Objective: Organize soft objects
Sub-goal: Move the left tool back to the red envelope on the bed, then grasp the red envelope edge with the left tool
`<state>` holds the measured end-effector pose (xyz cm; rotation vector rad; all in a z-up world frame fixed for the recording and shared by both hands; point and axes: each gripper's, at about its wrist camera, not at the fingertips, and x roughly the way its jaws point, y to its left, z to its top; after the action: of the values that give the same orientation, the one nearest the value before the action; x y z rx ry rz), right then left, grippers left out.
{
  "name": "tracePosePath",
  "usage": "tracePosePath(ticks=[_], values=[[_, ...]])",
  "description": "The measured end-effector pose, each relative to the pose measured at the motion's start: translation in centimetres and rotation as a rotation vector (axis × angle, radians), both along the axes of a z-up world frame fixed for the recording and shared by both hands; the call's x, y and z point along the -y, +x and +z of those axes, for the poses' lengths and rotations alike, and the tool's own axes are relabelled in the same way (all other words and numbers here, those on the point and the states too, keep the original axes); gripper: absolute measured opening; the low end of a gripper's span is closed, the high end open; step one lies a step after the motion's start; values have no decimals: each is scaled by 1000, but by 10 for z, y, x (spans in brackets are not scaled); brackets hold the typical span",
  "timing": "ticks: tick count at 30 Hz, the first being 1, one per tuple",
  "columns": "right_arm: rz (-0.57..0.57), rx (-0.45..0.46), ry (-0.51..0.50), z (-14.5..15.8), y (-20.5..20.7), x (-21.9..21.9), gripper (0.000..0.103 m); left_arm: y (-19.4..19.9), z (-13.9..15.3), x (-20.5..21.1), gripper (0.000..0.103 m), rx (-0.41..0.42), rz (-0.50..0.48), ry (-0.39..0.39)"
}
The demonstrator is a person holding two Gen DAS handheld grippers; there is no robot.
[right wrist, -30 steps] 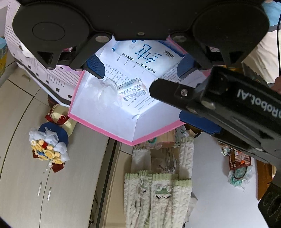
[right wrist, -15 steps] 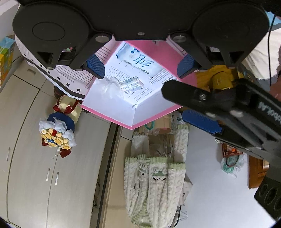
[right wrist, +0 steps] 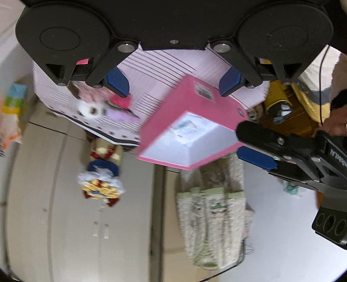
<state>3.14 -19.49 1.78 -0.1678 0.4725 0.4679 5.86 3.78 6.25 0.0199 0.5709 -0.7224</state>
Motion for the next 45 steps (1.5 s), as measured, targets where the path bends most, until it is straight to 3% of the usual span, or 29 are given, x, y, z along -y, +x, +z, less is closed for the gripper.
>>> tracePosePath(ticks=[11,18,25,31,37,45], values=[[-137,-63,35,-54,-6,71,92,28,-51,79,84,-121,-175,10],[-141,-109,28,-91,13,95,92,54,-93,128,66,-194,-224,42],[-141,-129,-51,-120,34,96,92,87,-129,165,61,-319,-241,57],[-133,-128,-54,-130,48,102,92,103,-138,197,61,-260,-202,110],[-164,-127,-36,-138,59,108,96,114,-147,211,63,-158,-62,241],[-186,-151,41,-148,63,116,100,123,-155,213,65,-234,-97,230]])
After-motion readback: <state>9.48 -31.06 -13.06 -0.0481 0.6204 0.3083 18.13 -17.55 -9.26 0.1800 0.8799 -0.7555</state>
